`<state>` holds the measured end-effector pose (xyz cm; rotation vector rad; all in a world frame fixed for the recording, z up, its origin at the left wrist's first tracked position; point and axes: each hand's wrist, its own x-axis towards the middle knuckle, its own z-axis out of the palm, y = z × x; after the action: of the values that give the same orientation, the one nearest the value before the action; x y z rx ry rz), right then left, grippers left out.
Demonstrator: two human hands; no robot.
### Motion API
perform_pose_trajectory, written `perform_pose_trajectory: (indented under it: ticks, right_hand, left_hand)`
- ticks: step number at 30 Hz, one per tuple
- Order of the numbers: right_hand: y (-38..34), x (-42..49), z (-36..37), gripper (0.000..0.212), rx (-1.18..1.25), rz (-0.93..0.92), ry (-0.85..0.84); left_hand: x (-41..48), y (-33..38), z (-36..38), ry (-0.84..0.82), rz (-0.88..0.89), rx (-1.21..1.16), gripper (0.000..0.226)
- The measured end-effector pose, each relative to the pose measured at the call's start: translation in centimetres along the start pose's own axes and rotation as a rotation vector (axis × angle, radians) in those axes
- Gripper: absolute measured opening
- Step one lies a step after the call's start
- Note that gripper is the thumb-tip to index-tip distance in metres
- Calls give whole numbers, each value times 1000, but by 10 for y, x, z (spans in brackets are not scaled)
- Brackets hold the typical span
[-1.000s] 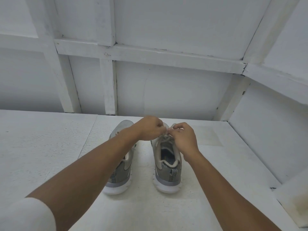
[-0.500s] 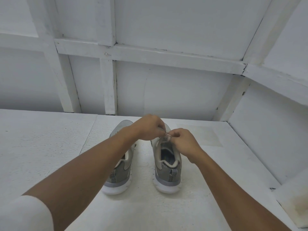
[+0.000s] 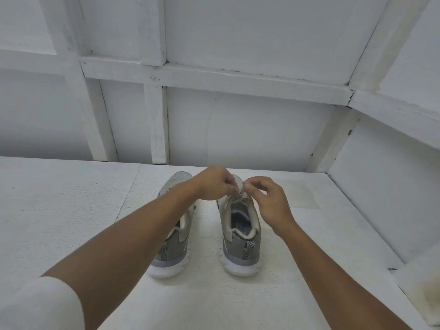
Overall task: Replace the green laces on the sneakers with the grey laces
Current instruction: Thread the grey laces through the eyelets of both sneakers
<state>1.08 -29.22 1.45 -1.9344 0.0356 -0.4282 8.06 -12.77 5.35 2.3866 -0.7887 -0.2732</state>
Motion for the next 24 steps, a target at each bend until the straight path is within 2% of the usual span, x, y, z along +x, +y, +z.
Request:
perform_pose_trajectory:
  ticks: [2,5,8,12,18,24]
  right_hand:
    - [-2,0,1,20,123,143,16]
    - [-1,1,1,31,533,382,-91]
    - [0,1,-7,30,830,504,-190]
    - [4,4,-13,29,876,551,-187]
    - [33,0,-23,28,733,617,-132]
    - [46,-9,-28,19,978,656,-136]
  left_hand:
    - [0,1,1,-3,5,0,17]
    - [-1,2,0,-8,1,10,18]
    - [-1,2,0,-9,1,4,18]
    - [-3,2,2,4,10,-2,20]
    - [-12,-17,-10,-21,-57,41,17]
    - [-18,-27,-9,-69,-97,103,16]
